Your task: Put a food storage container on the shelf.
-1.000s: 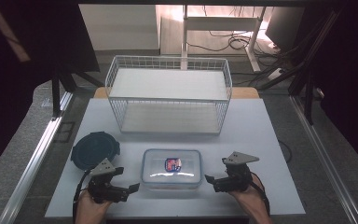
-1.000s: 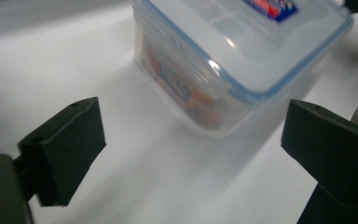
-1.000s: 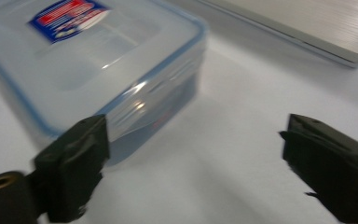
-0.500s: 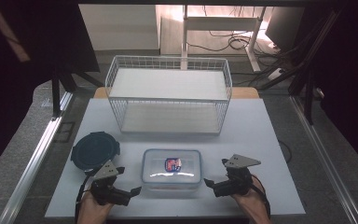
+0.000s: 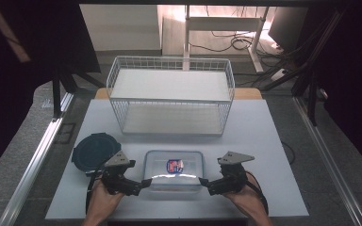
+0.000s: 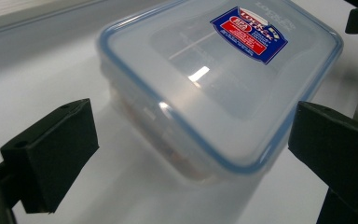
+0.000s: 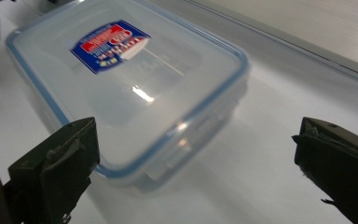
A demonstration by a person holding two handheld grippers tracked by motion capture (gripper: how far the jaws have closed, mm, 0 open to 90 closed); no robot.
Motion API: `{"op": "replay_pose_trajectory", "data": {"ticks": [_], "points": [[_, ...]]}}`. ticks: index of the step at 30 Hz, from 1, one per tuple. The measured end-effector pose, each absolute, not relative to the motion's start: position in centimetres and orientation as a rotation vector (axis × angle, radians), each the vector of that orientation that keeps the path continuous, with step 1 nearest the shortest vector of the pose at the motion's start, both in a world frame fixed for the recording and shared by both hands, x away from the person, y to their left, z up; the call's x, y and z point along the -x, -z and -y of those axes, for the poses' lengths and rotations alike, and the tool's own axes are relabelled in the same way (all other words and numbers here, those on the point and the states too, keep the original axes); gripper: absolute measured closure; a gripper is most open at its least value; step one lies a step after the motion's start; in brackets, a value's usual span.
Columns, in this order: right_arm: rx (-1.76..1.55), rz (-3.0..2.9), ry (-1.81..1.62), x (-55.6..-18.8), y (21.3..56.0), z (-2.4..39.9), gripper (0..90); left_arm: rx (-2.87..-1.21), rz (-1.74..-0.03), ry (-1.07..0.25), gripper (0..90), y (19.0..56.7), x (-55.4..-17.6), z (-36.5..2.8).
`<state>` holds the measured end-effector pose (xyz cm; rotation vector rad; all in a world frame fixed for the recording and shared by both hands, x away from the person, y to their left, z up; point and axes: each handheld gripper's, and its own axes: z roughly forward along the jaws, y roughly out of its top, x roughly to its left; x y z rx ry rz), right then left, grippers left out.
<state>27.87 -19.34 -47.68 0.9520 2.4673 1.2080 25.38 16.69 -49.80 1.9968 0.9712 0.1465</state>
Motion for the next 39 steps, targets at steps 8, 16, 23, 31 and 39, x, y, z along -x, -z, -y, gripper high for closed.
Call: {"op": "replay_pose_trajectory", "data": {"ticks": [8,16,23,31,39], "points": [[-1.011,-2.556,-1.202,-29.4,47.7,17.7,0.0,-2.02,-0.979,-0.054,0.2,49.9,-28.0,-15.6],[-1.187,-2.686,-1.284,-31.8,49.5,17.1,0.0,-1.987,-0.997,0.171,0.0,51.7,-29.7,-15.7],[-1.302,-2.777,-1.313,-31.8,49.7,17.6,10.9,-1.923,-1.026,0.249,15.5,51.7,-28.6,-17.2],[-1.302,-2.761,-1.394,-30.1,48.7,19.6,38.8,-1.82,-0.998,0.317,45.3,51.7,-26.9,-19.3],[-1.294,-2.739,-1.451,-29.9,48.6,20.3,40.3,-1.817,-0.982,0.287,49.1,51.5,-26.5,-19.2]]}}
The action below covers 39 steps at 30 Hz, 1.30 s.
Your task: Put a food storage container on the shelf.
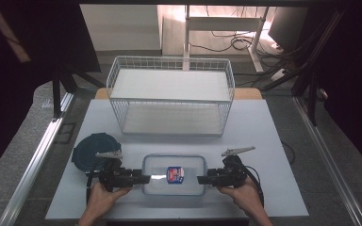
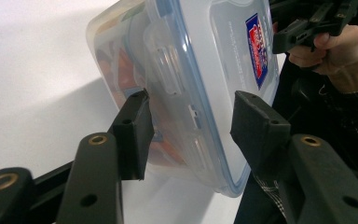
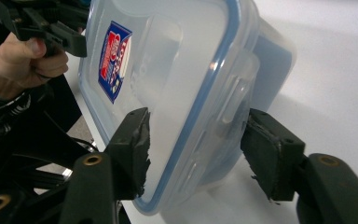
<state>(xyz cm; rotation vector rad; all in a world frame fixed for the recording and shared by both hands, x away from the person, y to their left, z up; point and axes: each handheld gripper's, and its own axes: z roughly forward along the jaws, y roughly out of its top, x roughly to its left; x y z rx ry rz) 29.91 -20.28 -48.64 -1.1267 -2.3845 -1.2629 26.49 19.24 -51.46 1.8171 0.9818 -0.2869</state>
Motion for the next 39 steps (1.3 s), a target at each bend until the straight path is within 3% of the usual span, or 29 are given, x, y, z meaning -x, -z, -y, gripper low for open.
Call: {"op": "replay_pose_trajectory", "data": {"ticks": [3,6,10,24,39], "points": [[1.149,2.313,1.275,-30.2,49.1,20.5,38.2,-1.818,-0.976,0.279,50.0,51.4,-26.4,-19.2],[1.167,2.286,1.312,-30.2,48.8,21.1,50.2,-1.791,-0.992,0.293,50.9,51.5,-26.4,-19.3],[1.195,2.277,1.319,-29.8,48.3,21.4,53.0,-1.799,-1.002,0.242,53.4,51.0,-26.1,-18.8],[1.189,2.422,1.438,-29.5,45.5,20.4,50.6,-1.762,-1.01,0.139,54.2,48.0,-26.7,-18.8],[1.164,2.453,1.546,-32.0,40.7,19.8,50.9,-1.756,-0.984,0.052,53.1,42.5,-29.8,-19.3]]}}
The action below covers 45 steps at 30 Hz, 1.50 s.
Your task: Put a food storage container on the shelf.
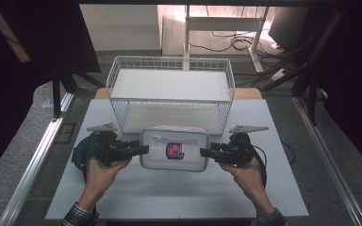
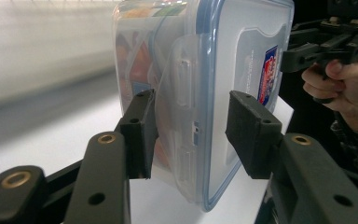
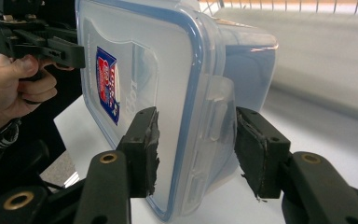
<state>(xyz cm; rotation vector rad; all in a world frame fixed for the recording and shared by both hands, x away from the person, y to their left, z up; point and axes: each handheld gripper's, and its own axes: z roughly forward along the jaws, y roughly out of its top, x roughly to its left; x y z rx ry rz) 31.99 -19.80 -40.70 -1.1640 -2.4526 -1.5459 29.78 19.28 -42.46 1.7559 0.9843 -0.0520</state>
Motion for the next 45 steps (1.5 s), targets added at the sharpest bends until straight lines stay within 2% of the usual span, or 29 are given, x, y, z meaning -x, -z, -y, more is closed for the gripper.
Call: {"op": "replay_pose_trajectory", "data": {"ticks": [25,36,45], "points": [[1.111,2.503,1.685,-37.5,32.2,18.5,50.9,-1.709,-0.941,-0.044,52.2,34.0,-35.5,-20.4],[1.096,2.532,1.715,-40.7,28.9,17.6,51.0,-1.678,-0.923,-0.074,52.1,31.3,-38.6,-21.3],[1.124,2.529,1.706,-43.3,28.0,17.0,50.4,-1.649,-0.951,-0.078,51.9,31.1,-41.0,-21.5]]}}
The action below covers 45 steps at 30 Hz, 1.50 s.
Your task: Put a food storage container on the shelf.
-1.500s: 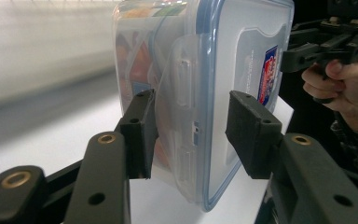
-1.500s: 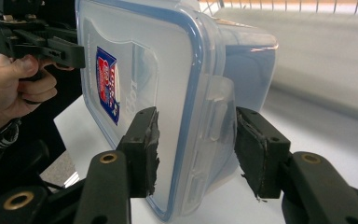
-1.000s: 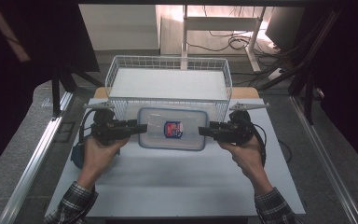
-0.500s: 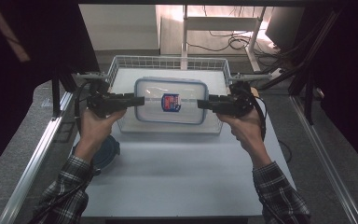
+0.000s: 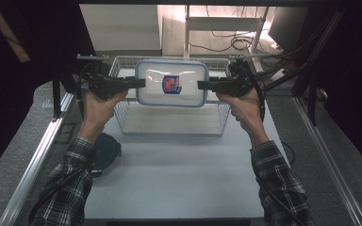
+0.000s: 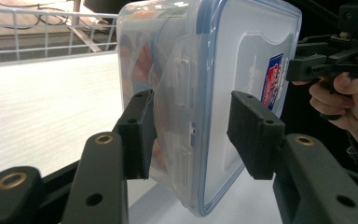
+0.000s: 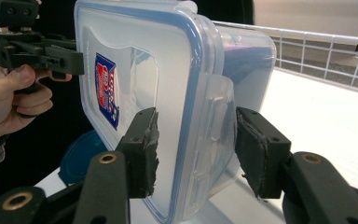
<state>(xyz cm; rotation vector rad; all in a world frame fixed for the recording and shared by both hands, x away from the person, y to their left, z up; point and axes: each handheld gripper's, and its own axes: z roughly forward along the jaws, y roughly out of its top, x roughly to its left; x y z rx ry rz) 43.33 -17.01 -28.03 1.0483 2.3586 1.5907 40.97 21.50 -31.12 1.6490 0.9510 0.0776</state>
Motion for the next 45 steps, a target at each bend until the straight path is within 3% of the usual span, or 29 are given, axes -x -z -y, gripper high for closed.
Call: {"op": "replay_pose_trajectory", "data": {"ticks": [19,22,27,38,45], "points": [[-1.18,-2.341,-1.606,-46.9,29.1,16.9,48.2,-1.66,-1.007,-0.094,50.0,31.9,-43.3,-21.0],[-1.188,-2.324,-1.597,-47.1,29.1,16.8,46.8,-1.68,-1.018,-0.138,48.2,31.7,-43.3,-20.7],[-1.173,-2.323,-1.545,-47.0,29.3,16.2,42.5,-1.746,-1.032,-0.201,38.1,31.8,-43.4,-19.7],[-1.186,-2.301,-1.539,-47.3,29.7,16.2,37.5,-1.745,-1.061,-0.174,41.8,32.7,-43.8,-19.6],[-1.154,-2.291,-1.447,-47.1,29.9,15.6,33.7,-1.702,-1.082,-0.185,36.5,32.5,-43.8,-19.5]]}}
